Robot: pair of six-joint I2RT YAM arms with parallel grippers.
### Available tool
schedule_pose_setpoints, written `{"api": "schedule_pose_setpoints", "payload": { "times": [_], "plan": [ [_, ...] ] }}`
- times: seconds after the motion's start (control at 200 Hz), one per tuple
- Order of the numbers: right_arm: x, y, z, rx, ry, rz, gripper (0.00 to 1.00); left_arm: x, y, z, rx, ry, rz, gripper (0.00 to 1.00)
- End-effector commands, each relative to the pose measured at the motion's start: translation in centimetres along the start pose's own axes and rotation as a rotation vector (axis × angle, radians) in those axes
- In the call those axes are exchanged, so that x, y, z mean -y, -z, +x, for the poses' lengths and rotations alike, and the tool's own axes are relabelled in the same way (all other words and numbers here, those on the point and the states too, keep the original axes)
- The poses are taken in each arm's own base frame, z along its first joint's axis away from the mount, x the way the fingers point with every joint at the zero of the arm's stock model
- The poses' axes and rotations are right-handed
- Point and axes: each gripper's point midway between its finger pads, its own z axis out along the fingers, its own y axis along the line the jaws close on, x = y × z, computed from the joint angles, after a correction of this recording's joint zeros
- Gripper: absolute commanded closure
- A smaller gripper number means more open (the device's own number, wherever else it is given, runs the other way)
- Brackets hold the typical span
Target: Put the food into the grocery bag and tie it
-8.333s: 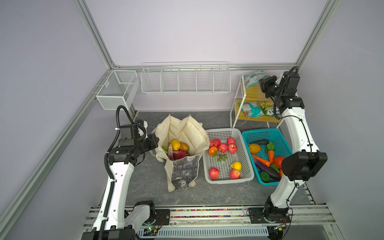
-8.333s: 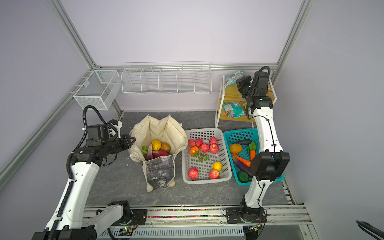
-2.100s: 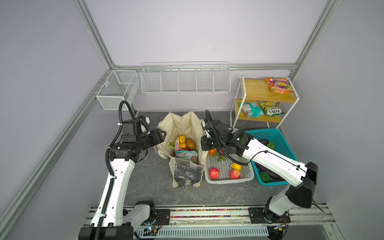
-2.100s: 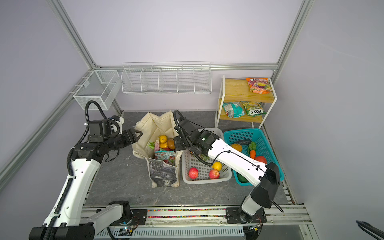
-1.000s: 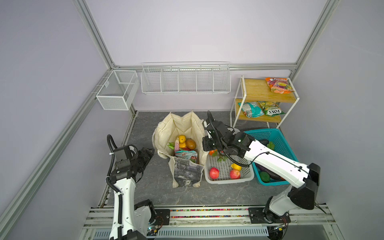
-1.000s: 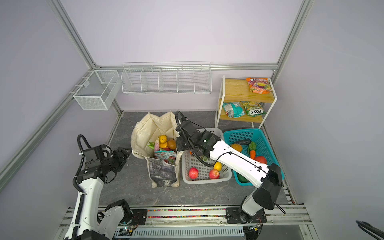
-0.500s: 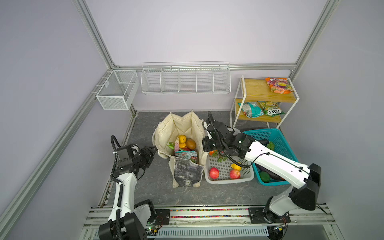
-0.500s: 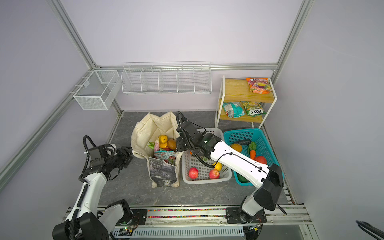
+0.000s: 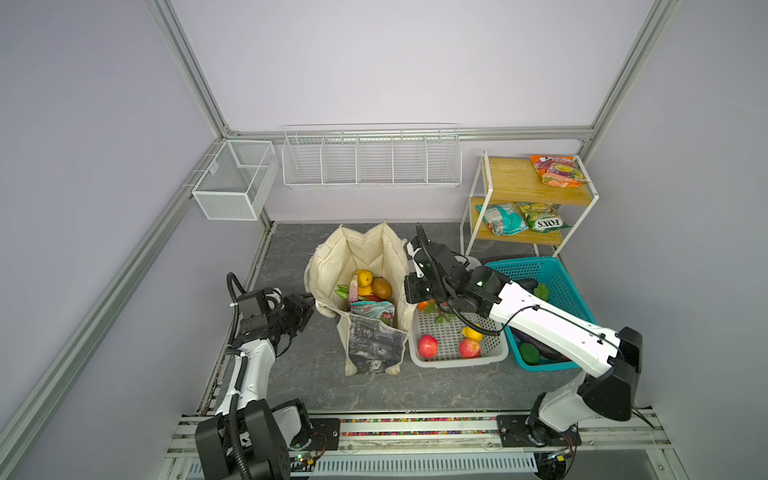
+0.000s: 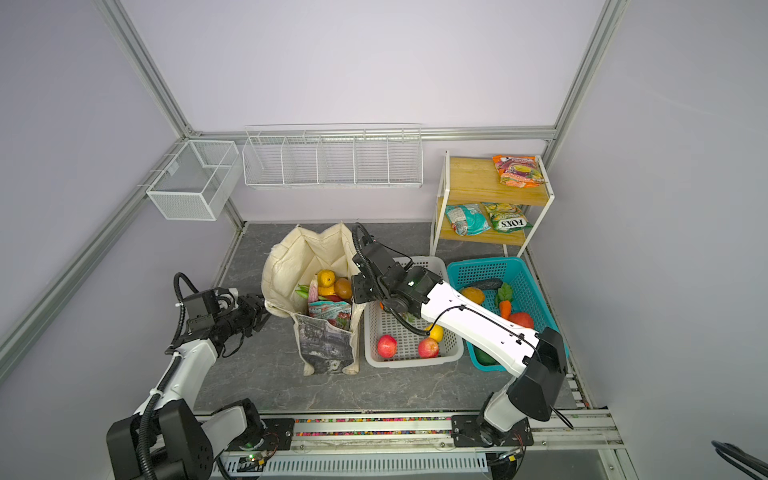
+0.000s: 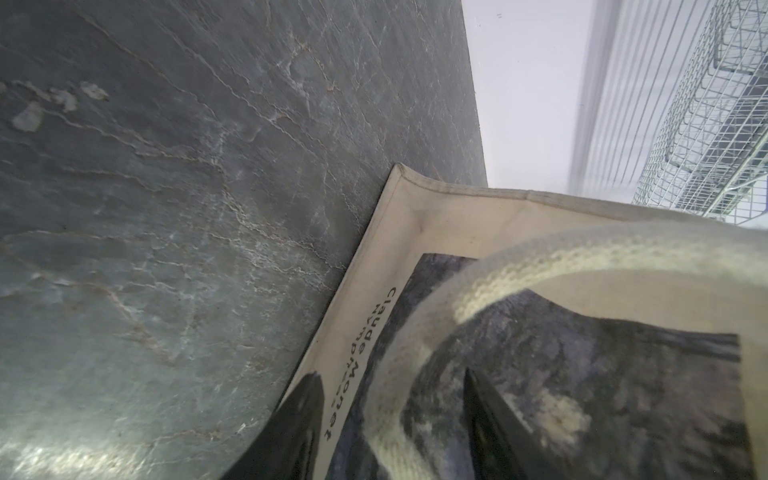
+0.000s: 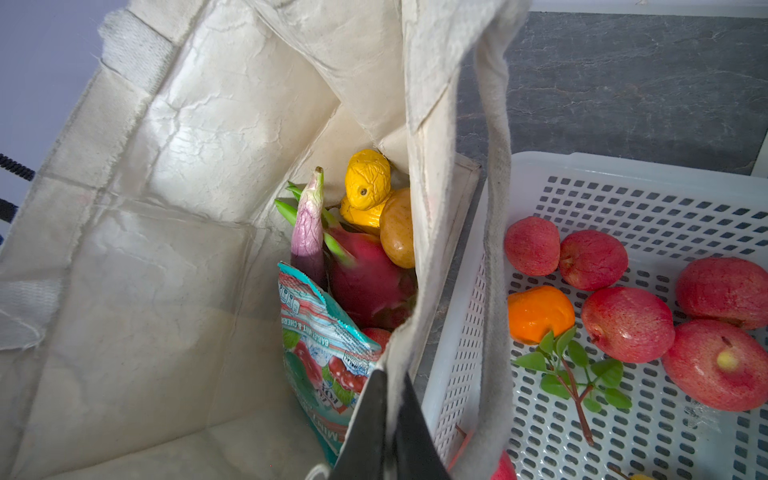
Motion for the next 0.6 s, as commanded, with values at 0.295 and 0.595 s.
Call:
{"api": "schedule_pose_setpoints", "payload": {
  "times": [0.295,0.595],
  "plan": [
    [-0.2,0.0,0.2,-0.006,-0.003,-0.019,0.91,0.1,-1.6,1.4,-0.045,-0.027,0.020,0.60],
    [-0.1,0.0,0.2,-0.006,-0.004,-0.018,0.91,-0.8,-1.9,2.1,-0.082,-0.023,-0.010,0.82]
  ]
}}
